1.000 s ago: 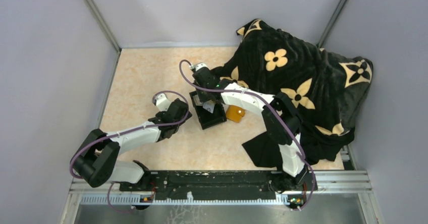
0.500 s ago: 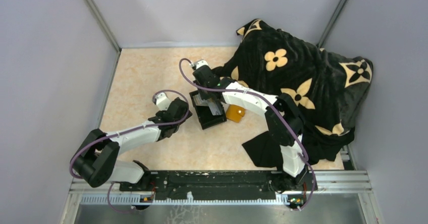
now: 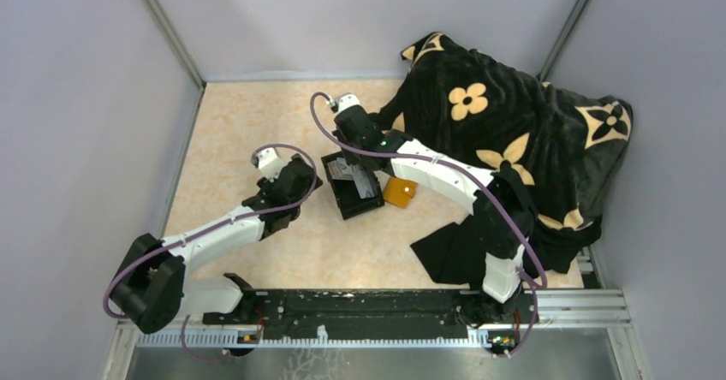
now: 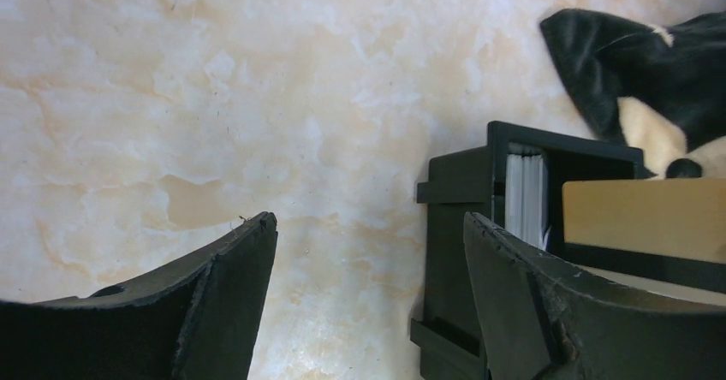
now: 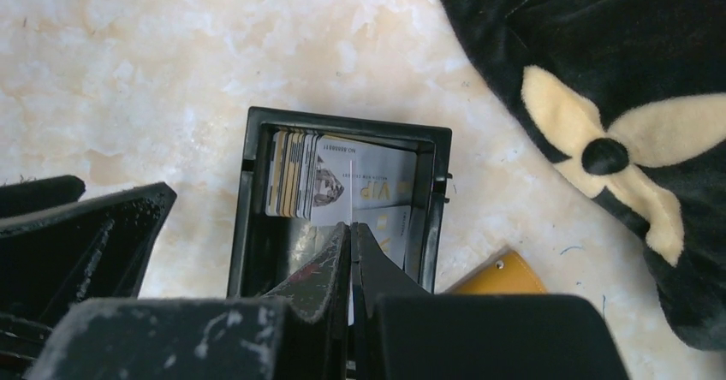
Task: Put the credit cards into the card holder
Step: Pick up the credit card from the storage box.
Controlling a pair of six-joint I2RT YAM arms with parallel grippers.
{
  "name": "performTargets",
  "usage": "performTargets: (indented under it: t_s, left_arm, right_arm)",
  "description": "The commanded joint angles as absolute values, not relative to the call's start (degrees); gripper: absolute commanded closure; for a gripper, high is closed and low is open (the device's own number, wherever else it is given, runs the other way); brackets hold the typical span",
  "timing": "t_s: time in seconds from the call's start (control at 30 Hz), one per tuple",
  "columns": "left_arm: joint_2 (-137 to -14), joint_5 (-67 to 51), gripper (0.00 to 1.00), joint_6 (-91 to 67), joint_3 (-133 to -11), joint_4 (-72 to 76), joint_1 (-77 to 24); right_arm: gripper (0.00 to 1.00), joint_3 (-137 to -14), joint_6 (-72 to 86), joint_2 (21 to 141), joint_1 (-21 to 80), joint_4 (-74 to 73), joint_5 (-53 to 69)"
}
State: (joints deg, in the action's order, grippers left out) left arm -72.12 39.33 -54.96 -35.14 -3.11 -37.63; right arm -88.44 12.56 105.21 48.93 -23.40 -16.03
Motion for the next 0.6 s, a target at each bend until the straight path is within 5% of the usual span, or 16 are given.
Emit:
performTargets:
  t_s: [0.0,0.57]
  left_arm:
    - [-68.8,41.7,0.14,-49.7,-37.5,-2.9,-37.9]
    - [-53.7,23.3,0.09,-38.2,-31.1,18.0,-37.9]
  right_arm:
    - [1.0,-87.2,11.8,99.9,49.7,-21.4,-16.3]
    - [1.0,-74.8,19.7,81.0,46.7,-15.1,-2.2]
